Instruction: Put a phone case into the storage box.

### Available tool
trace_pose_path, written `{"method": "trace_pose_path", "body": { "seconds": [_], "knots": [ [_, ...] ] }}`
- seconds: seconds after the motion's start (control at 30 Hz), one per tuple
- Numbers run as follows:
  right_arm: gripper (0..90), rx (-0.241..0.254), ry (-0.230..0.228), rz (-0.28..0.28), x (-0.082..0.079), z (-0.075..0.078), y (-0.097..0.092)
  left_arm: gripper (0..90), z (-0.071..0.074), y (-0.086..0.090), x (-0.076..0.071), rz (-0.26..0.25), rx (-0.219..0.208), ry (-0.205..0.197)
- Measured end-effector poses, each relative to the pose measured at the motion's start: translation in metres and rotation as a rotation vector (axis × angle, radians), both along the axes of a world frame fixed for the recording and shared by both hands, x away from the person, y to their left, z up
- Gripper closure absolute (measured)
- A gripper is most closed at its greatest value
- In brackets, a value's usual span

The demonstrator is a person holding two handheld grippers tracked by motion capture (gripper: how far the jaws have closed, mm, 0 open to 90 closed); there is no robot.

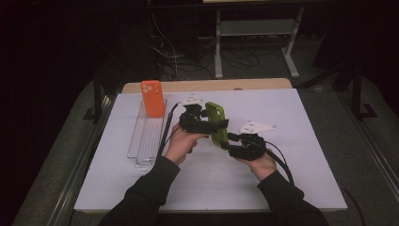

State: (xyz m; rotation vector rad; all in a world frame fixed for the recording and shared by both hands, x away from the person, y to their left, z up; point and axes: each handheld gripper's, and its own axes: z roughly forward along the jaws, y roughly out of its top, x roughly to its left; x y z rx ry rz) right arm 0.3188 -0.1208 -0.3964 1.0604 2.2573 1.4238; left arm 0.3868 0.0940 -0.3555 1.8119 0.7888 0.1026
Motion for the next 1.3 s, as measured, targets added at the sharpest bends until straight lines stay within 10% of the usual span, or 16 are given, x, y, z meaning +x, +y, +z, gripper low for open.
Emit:
{"method": "trace_pose_path", "body": {
  "seconds": [0.6,1.3],
  "knots": [
    [0.8,-0.131,0.024,-0.032,-0.013,-0.016,-0.031,14.7,0.031,0.048,0.016,0.131,0.044,-0.063],
    [0.0,-0.191,0.075,0.009,-0.036,-0.037,-0.064,14.7,0.061,0.115,0.026,0.312,0.127,-0.153]
  ]
}}
